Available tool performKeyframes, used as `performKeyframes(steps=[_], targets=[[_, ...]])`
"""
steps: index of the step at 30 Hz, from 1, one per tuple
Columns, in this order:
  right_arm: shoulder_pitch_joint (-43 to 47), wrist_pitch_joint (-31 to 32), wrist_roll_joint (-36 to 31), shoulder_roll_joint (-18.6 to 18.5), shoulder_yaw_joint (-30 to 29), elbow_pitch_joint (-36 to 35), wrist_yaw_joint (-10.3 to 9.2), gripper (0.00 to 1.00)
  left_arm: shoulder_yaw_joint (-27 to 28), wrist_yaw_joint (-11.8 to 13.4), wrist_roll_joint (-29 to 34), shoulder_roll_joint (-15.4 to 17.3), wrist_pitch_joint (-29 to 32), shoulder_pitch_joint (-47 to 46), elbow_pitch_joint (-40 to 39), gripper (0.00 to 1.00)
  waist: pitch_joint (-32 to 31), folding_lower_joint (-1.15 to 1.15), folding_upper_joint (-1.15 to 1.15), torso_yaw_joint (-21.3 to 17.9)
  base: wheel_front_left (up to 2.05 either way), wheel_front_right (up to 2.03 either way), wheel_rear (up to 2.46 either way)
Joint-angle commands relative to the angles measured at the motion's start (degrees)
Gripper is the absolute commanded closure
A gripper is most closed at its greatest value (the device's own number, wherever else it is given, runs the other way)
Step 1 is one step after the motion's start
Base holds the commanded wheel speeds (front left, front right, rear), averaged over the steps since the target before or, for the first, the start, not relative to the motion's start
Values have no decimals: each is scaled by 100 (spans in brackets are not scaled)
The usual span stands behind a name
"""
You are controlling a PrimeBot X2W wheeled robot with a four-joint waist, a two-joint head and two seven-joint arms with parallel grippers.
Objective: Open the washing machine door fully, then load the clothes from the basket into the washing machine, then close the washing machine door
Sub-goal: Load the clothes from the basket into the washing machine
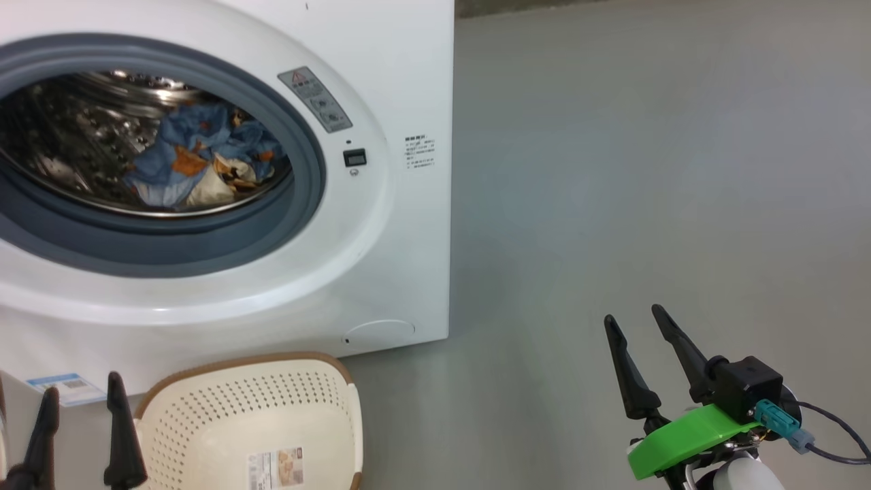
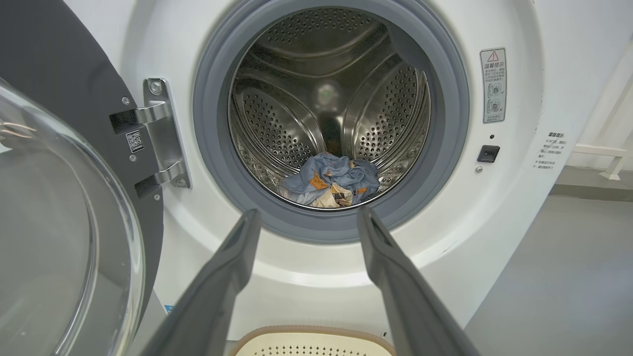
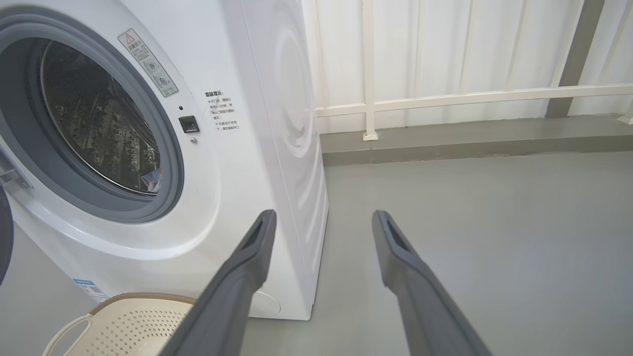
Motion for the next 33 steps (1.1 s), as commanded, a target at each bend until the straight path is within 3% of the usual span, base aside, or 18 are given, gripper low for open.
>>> performKeyframes(steps=[1, 11, 21, 33], targets=[[5, -27, -54, 29, 159, -116, 9, 0, 251, 57, 128, 113, -67, -59, -190, 0, -174, 1, 0, -44, 0, 0, 0], [185, -27, -92, 12, 123, -116, 9, 0, 490, 3, 879, -162, -69, 656, -275, 0, -401, 1, 0, -108, 0, 0, 0], [234, -27, -113, -21, 113, -141, 9, 0, 895, -268, 1314, -720, -69, 1019, -220, 0, -469, 1, 0, -179, 0, 0, 0], [290, -27, -154, -8, 126, -198, 9, 0, 1306, -584, 1586, -1041, -70, 1057, -167, 0, -455, 1, 0, -172, 0, 0, 0]])
